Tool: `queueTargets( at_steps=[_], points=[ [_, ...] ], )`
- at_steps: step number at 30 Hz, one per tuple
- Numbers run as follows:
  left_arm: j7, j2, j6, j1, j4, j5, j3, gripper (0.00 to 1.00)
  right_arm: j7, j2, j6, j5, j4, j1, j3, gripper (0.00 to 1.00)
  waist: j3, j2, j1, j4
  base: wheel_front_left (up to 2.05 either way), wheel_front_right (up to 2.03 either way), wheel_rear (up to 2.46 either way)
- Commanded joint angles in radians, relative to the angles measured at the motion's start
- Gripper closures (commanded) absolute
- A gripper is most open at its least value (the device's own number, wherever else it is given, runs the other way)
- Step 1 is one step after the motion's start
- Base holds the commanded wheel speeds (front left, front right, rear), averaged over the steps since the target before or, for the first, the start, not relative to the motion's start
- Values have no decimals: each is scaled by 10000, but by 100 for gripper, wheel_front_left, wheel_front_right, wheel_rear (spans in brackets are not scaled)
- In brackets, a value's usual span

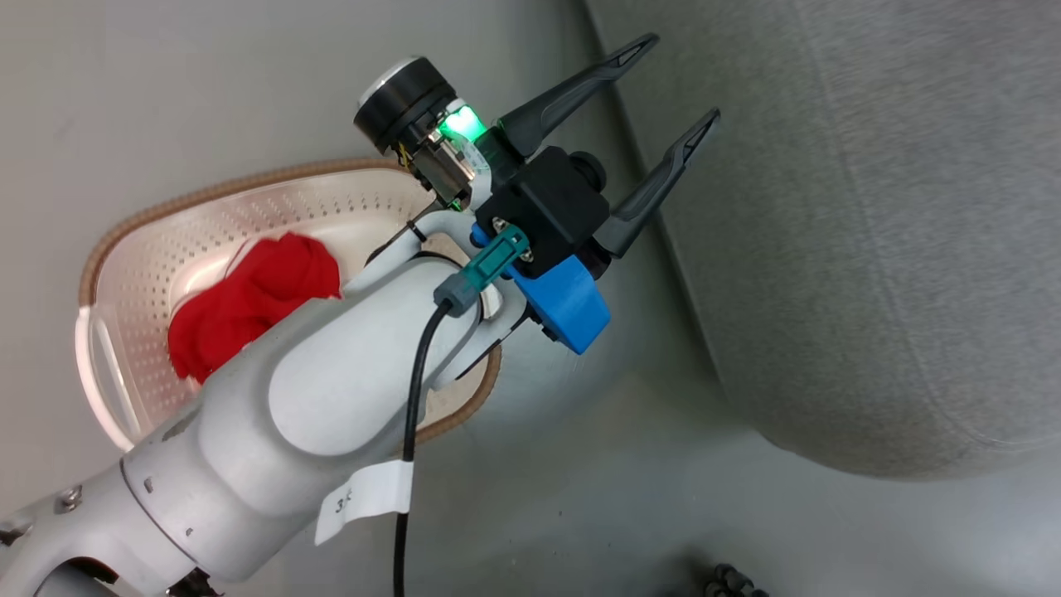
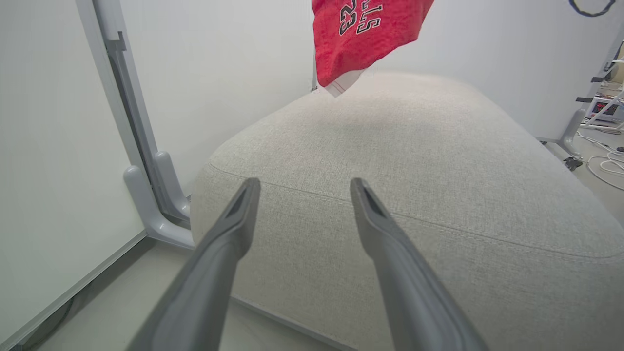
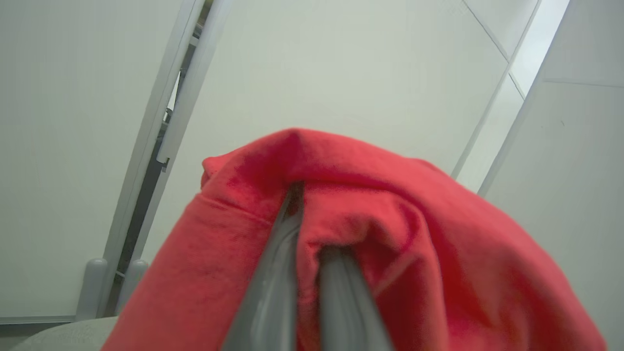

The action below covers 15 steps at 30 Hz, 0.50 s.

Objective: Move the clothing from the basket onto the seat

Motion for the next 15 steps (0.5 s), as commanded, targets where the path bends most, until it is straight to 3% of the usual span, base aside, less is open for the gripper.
queueTargets(
  at_steps=[1,4,15],
  points=[
    [49,87,54,-224,-110,106,-26,0,-37,-107,1,28,347,-167,-130,100,550,0,-1,302,0,0,0],
    [165,178,79,-347,-280,150,-41,0,-37,-153,1,71,1143,-229,-319,100,859,0,-1,357,0,0,0],
    [388,434,202,-515,-592,230,-76,0,-38,804,1,-146,2954,177,-613,100,1549,0,-1,440,0,0,0]
  ],
)
